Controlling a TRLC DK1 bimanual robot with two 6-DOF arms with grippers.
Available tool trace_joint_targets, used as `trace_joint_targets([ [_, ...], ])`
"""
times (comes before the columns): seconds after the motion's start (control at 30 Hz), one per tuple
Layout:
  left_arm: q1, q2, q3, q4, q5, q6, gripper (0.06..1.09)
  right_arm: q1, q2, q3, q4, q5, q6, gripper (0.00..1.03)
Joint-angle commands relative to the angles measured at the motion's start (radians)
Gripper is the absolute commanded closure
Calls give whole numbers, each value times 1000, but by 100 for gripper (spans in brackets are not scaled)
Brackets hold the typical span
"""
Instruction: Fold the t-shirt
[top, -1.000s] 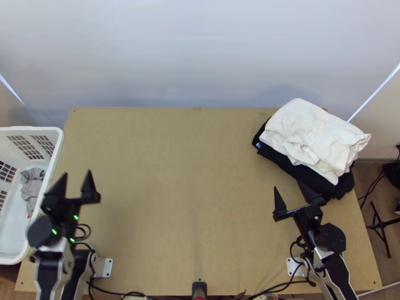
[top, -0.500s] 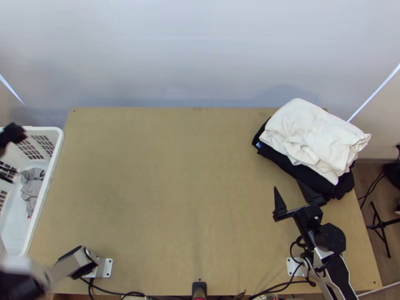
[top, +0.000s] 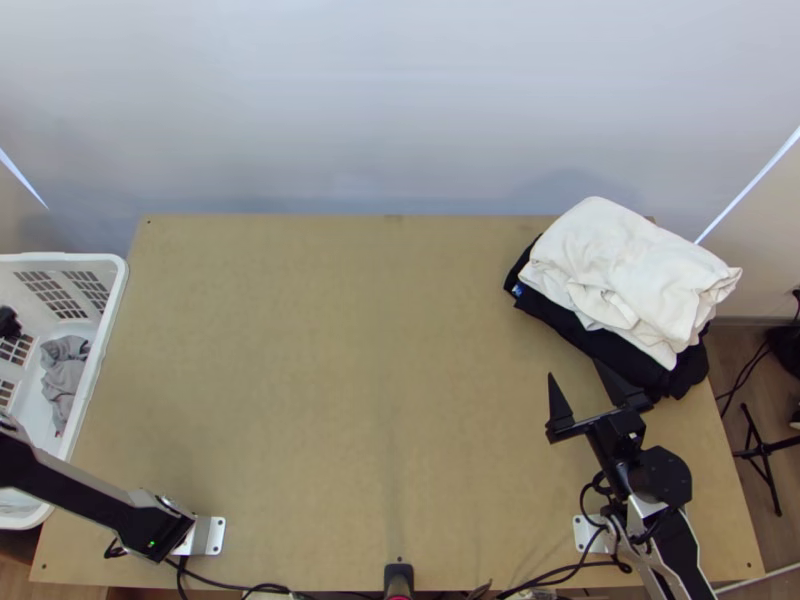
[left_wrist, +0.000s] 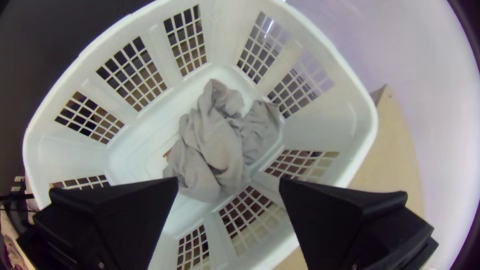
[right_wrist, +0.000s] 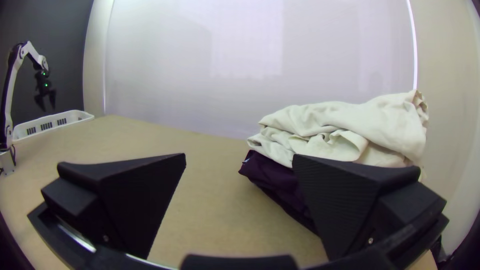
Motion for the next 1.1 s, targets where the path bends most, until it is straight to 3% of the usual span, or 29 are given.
trace_joint_targets([
  [0.0,51,247,18,165,9,49,10,0,0,0,0,0,0,4],
  [0.23,32,436,47,364,7,40,10,0,0,0,0,0,0,4],
  [0.4,12,598,119,392,-6,-3,10,0,0,0,1,0,0,4],
  [0.67,-38,676,93,487,-39,-40,12,0,0,0,0,0,0,4],
  [0.7,-41,681,93,490,-39,-42,20,0,0,0,0,0,0,4],
  [0.73,-41,681,92,501,-42,-46,36,0,0,0,0,0,0,4],
  [0.8,-41,664,77,562,-75,-45,93,0,0,0,0,0,0,4],
  [0.83,-41,655,83,574,-75,-32,104,0,0,0,0,0,0,4],
  [0.93,-15,597,116,542,-63,-32,105,0,0,0,1,0,0,4],
  [1.07,39,402,146,507,29,-86,105,0,0,0,1,0,0,4],
])
